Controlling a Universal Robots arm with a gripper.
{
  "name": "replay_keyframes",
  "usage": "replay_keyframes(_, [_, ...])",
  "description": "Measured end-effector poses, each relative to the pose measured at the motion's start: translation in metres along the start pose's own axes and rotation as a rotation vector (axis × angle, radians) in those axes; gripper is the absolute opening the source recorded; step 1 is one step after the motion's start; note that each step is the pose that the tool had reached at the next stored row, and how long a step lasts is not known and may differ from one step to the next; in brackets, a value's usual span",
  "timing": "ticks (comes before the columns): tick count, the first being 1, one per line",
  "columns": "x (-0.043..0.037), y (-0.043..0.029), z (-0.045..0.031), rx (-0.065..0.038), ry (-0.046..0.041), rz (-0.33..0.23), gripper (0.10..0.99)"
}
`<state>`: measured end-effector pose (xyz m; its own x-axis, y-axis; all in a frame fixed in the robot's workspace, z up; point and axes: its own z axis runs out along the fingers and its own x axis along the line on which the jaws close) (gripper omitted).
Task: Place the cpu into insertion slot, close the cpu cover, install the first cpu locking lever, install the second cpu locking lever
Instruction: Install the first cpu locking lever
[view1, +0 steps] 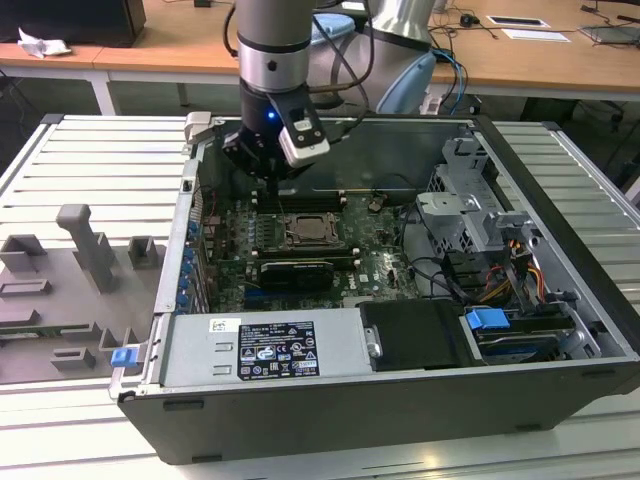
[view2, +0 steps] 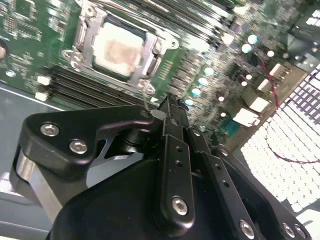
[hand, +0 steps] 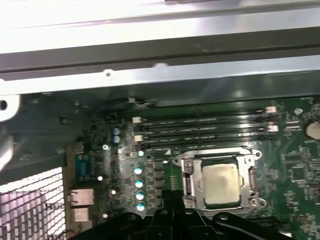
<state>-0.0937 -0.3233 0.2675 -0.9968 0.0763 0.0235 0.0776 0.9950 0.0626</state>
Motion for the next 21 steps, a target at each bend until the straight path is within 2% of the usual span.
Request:
replay_keyframes(2, [0.0085, -0.0006, 0.0017, -0.002, -0.0013, -0.001, 0.106])
replay_keyframes(4, [0.0132, 0.0016, 0.0039, -0.003, -0.0012, -0.001, 0.106])
replay_keyframes(7, [0.0147, 0.0074, 0.0071, -0.006, -0.001, -0.003, 0.106])
replay_keyframes(11, [0.0156, 0.0214, 0.0096, -0.006, -0.0008, -0.008, 0.106])
replay_keyframes(13, [0.0143, 0.0245, 0.0102, -0.006, -0.0007, -0.008, 0.106])
replay_keyframes(17, [0.0018, 0.028, 0.0111, -0.006, -0.0007, -0.009, 0.106])
replay_keyframes(21, [-0.0066, 0.0287, 0.0109, -0.005, -0.0007, -0.009, 0.106])
